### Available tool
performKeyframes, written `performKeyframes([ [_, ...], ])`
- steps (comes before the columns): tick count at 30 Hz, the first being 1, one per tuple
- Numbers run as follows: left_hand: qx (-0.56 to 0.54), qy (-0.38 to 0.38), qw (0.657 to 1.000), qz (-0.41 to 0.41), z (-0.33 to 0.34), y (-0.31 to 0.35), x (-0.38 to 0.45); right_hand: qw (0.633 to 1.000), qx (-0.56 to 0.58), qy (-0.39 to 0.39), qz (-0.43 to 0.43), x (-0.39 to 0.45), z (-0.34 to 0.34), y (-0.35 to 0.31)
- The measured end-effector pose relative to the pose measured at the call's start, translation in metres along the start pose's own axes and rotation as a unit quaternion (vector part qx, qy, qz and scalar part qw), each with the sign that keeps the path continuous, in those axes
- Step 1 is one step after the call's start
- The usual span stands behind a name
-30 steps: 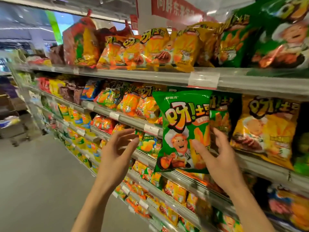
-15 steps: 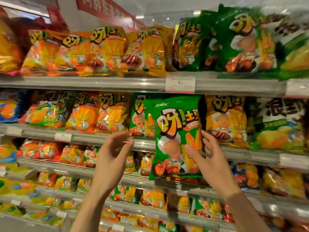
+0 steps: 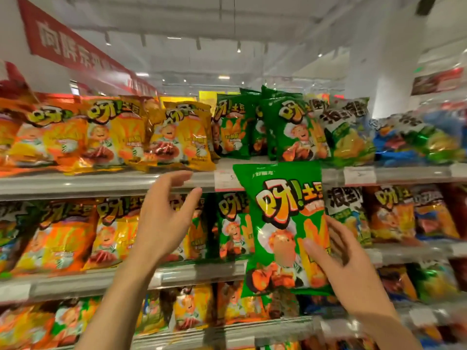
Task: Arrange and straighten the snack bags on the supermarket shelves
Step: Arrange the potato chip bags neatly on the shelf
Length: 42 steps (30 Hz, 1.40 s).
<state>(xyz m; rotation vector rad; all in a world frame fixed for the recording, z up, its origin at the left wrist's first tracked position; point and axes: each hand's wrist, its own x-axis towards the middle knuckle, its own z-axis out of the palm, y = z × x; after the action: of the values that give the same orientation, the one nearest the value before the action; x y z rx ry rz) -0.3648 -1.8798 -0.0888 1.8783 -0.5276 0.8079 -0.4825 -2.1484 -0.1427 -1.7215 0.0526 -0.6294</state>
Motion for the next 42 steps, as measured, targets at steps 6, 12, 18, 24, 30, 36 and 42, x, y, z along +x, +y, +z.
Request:
performKeyframes([
  [6, 0.241, 0.099, 0.962, 0.08, -0.004, -0.003, 0.096, 0.993, -0.058, 0.014, -0.098, 0.081, 0.017, -0.06],
  [12, 0.31, 0.032, 0.95, 0.029, 0.006, -0.03, 0.129, 0.982, -0.126, 0.014, -0.141, 0.17, 0.051, -0.098],
  [18, 0.3, 0.059, 0.951, 0.054, 0.015, -0.042, 0.134, 0.981, -0.123, -0.039, -0.145, 0.218, 0.079, -0.11],
  [24, 0.275, 0.069, 0.958, 0.053, 0.02, -0.051, 0.134, 0.963, -0.223, -0.075, -0.135, 0.237, 0.097, -0.087],
  [30, 0.245, 0.057, 0.966, 0.061, 0.015, -0.053, 0.132, 0.942, -0.308, -0.048, -0.125, 0.234, 0.1, -0.078],
  [36, 0.195, 0.03, 0.978, 0.065, 0.003, -0.052, 0.128, 0.931, -0.35, -0.048, -0.094, 0.231, 0.097, -0.085],
  [42, 0.131, 0.056, 0.986, 0.086, -0.004, -0.038, 0.118, 0.95, -0.272, -0.013, -0.152, 0.212, 0.075, -0.09],
])
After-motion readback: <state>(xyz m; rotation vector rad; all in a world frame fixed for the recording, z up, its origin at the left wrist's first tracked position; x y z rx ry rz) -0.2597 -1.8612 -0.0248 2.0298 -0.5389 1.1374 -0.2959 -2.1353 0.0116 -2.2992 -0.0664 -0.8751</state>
